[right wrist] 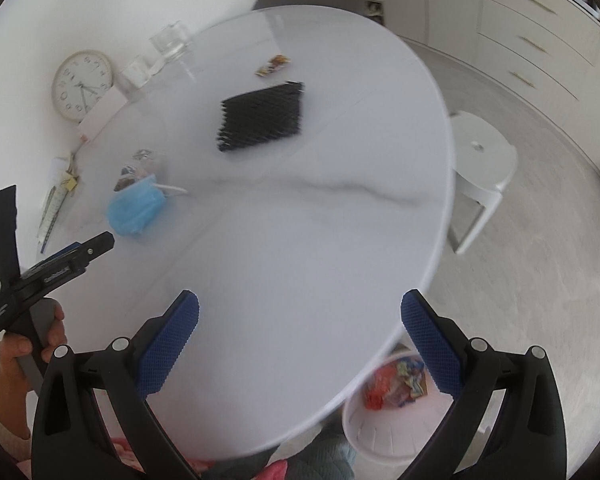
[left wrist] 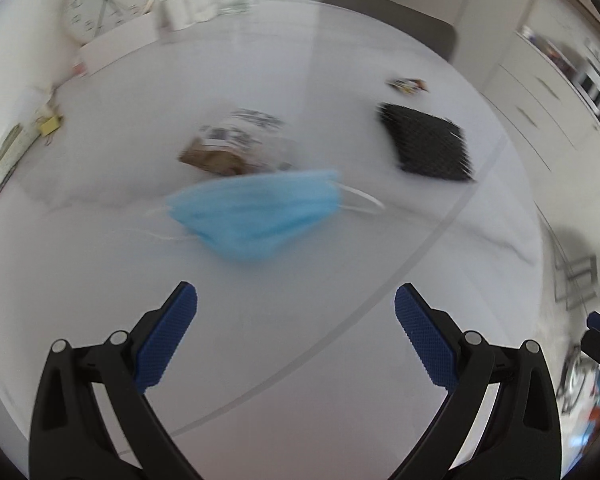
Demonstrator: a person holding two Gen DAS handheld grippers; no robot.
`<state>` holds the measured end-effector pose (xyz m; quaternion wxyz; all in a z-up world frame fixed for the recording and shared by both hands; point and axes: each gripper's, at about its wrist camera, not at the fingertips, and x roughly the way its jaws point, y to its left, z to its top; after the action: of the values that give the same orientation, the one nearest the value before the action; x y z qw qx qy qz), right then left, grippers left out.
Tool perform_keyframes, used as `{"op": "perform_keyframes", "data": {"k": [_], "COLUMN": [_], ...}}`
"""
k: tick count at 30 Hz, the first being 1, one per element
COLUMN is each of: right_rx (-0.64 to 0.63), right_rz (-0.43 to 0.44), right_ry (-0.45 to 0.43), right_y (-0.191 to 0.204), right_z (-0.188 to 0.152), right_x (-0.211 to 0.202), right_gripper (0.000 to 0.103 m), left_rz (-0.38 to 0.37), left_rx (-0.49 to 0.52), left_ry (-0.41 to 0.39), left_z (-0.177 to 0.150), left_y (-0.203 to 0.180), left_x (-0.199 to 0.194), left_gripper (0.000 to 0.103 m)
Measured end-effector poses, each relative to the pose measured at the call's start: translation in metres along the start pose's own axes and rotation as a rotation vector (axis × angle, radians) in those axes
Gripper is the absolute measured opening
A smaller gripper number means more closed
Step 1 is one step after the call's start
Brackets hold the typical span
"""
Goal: Collect trash
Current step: 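Move both open tools back over the table toward the blue mask, then grasp the blue face mask with the left tool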
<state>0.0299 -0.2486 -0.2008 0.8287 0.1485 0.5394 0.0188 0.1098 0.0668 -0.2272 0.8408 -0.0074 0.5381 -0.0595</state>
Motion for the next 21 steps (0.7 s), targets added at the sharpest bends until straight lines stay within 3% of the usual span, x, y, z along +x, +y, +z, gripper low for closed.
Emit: {"op": "perform_keyframes", "data": {"k": [9, 18, 20, 21], "right_rx": [-0.103, -0.137, -0.136, -0.135], "right_rz": [0.046, 0.070, 0.064, 0.062], "right_ry": [0.040, 0.057, 0.059, 0.059], "right_y": [0.043, 0.058, 0.056, 0.055], "right_z": [0.064, 0.112, 0.121, 0.124], "right_x": [0.049, 0.083, 0.089, 0.092], "right_gripper": [0.101, 0.101, 0.101, 0.101], "left_rz": [0.020, 0.007, -0.002, -0.009], "left_rx": [-0.163, -0.209, -0.228, -0.238], "left_ry": [0.063, 0.103, 0.101, 0.099], "left_z": [0.034, 0.050, 0.052, 0.052], "left_y": [0.036, 0.034, 0.033, 0.033], "left_x": [0.061, 0.096, 0.099, 0.100], "left_gripper": [0.095, 0.095, 0.093, 0.087]}}
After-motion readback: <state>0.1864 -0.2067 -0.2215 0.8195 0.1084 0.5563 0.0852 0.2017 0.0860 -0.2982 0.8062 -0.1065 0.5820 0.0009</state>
